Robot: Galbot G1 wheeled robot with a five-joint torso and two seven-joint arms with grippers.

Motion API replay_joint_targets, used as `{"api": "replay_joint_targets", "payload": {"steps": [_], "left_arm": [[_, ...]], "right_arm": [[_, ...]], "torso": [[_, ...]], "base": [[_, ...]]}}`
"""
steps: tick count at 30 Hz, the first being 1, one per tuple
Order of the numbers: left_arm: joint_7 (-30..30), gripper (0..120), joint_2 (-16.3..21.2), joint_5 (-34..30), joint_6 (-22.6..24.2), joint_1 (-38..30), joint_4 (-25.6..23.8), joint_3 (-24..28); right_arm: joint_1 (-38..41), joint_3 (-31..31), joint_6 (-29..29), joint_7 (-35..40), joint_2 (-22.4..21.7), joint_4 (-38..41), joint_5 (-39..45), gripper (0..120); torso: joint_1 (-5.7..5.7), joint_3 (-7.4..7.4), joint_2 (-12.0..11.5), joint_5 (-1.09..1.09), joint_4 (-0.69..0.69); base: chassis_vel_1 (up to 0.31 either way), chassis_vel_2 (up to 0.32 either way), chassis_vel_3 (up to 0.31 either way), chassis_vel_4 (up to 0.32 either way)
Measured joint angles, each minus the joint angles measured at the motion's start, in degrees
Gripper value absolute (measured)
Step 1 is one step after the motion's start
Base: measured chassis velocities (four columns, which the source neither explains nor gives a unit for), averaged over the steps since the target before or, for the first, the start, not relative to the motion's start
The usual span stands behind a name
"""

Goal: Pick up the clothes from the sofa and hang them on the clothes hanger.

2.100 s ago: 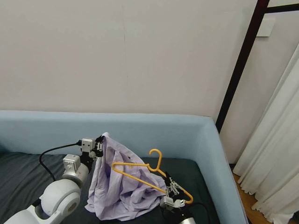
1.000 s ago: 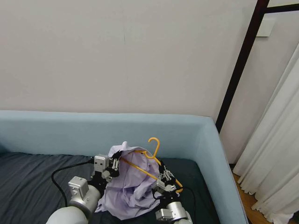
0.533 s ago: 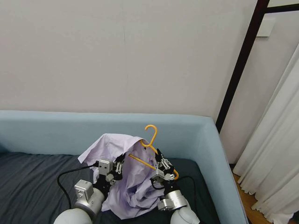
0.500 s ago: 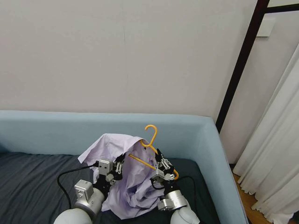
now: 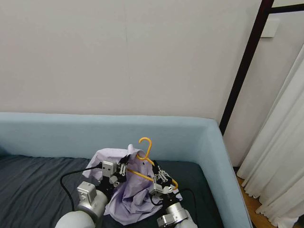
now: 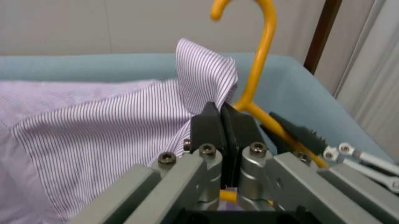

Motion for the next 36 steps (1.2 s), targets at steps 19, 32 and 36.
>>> {"api": "replay_joint_targets", "payload": {"steps": [19,32,36], "left_arm": [[0.82,20,0.60,8.96,-7.03,2.95,3.19,-0.95],[3.48,70,2.12,28.55,-28.14,24.09,3.38,-16.91],[6.39,82,6.80,22.20,-29.43,23.27,3.76,-22.59]], "right_arm": [[0.00,3.60,7.18,1.31,1.12,0.19,1.07,6],[2.32,7.09,11.81,3.13,2.52,-6.58,-5.98,6],[2.43,7.65,13.91,3.38,2.86,-7.56,-9.40,6]], "torso": [[0.00,0.00,0.00,-0.01,0.00],[0.00,0.00,0.00,0.00,0.03],[0.00,0.00,0.00,-0.01,0.01]], "base": [[0.000,0.000,0.000,0.000],[0.000,0.000,0.000,0.000],[0.000,0.000,0.000,0.000]]}}
